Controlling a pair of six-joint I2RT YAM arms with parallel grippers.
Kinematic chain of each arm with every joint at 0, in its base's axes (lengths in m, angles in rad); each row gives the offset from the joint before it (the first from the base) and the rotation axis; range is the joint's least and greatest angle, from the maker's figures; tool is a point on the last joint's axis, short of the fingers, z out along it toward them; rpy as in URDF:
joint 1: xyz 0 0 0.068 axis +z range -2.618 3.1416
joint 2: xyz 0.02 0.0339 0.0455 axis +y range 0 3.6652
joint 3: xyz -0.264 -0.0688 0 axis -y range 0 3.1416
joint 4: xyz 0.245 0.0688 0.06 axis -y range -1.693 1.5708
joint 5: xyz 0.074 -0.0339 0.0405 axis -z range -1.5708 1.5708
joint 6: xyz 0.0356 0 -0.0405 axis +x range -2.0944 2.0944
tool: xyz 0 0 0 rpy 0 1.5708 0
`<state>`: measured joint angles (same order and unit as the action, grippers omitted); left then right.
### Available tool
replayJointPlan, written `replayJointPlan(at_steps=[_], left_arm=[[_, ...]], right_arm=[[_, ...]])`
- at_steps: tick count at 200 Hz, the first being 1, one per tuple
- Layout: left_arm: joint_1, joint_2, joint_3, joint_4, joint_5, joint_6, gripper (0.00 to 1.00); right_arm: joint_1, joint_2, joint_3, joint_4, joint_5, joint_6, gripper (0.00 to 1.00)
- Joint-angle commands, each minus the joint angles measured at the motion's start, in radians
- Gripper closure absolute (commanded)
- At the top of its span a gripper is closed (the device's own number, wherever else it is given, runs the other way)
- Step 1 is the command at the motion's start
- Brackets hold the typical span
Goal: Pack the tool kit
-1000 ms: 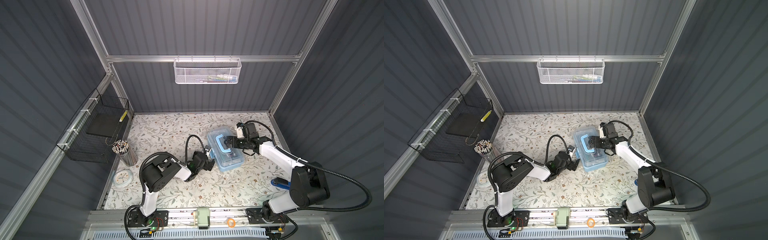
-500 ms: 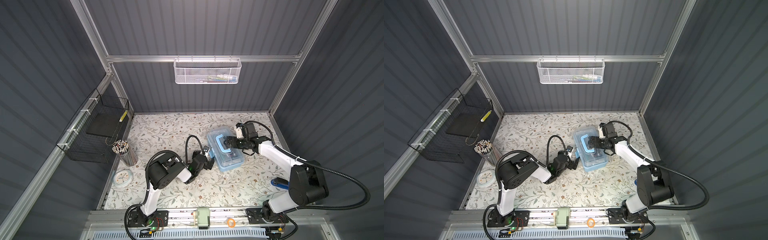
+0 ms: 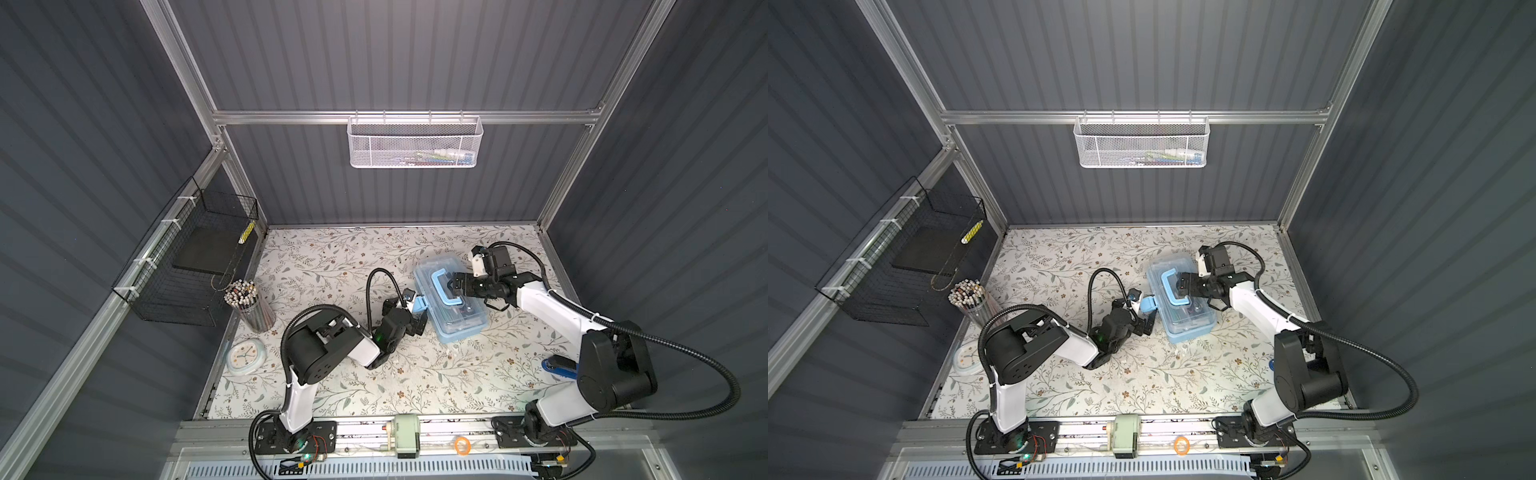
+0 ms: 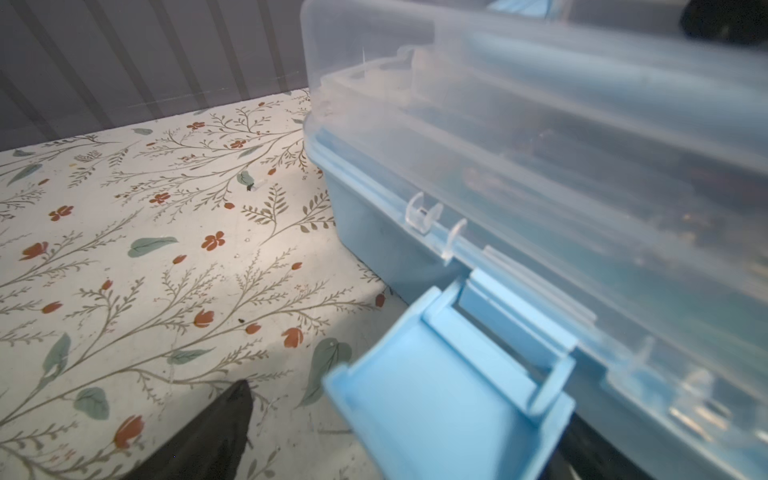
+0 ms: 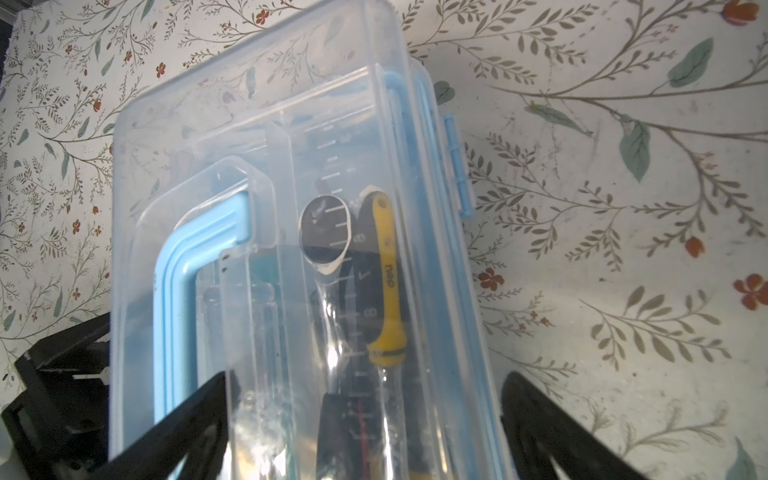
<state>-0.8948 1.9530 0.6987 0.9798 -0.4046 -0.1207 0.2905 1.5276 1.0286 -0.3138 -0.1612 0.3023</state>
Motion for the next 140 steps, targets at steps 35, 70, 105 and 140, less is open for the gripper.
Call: replayJointPlan(at_steps=[35,70,105,140], left_arm=[[-0.003,-0.097,-0.014,-0.079,-0.059,-0.006,0.00],[-0.004,-0.135,-0.010,-0.132,-0.061,-0.005,0.00],[-0.004,-0.176,0.009,-0.195,-0.058,0.009,0.00],[-0.004,-0.196,0.015,-0.219,-0.059,0.014,0.00]], right_arm=[[-0.002,0.008,0.010,-0.015,0.044,-0.020,0.01],[-0.002,-0.023,0.005,-0.007,0.070,-0.024,0.01],[-0.002,-0.064,0.014,-0.023,0.091,-0.029,0.01],[-0.001,-0.109,0.025,-0.044,0.107,-0.046,0.02]])
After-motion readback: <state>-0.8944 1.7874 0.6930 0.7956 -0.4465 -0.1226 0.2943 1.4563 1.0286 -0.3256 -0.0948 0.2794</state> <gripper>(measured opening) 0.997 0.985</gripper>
